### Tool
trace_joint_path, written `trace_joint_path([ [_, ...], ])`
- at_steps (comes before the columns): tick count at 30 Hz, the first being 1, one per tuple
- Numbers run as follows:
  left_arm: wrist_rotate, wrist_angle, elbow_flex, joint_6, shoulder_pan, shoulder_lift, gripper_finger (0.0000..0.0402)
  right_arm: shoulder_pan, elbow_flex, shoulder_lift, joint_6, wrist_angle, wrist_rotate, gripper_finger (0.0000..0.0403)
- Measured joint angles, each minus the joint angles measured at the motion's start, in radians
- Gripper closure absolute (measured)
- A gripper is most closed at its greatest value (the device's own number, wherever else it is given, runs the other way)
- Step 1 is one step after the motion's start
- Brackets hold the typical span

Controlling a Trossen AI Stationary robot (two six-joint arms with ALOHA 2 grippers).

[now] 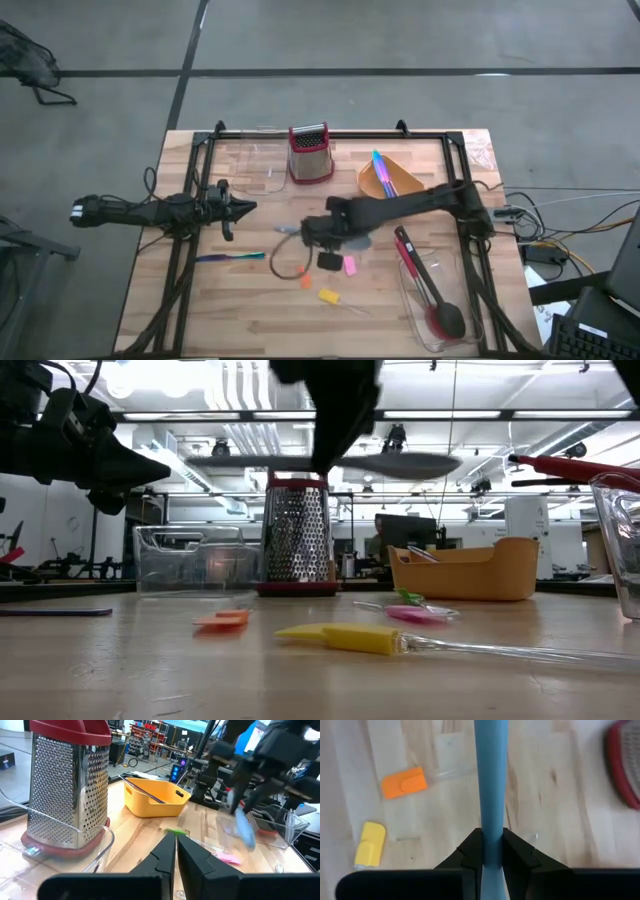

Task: Pick & Place Kitchen Items
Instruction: Put the blue serving spoon into the bottom transparent bin

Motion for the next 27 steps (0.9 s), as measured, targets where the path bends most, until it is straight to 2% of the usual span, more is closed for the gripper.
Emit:
trace_joint_path([
  [4,0.0,0.0,0.0,0.0,0.0,0.0,0.038,0.063,-0.071,-0.074,0.122,-0.013,0.12,0.0356],
  [10,0.0,0.0,0.0,0.0,0.0,0.0,0.0379,0.132,-0.216,-0.216,0.357,-0.024,0.207,0.0353],
  [18,0.0,0.0,0.0,0.0,0.0,0.002,0.0381,0.251,-0.441,-0.391,0.666,-0.038,0.271,0.0351],
  [27,0.0,0.0,0.0,0.0,0.0,0.004,0.038,0.452,-0.679,-0.552,1.002,-0.04,0.347,0.0357],
])
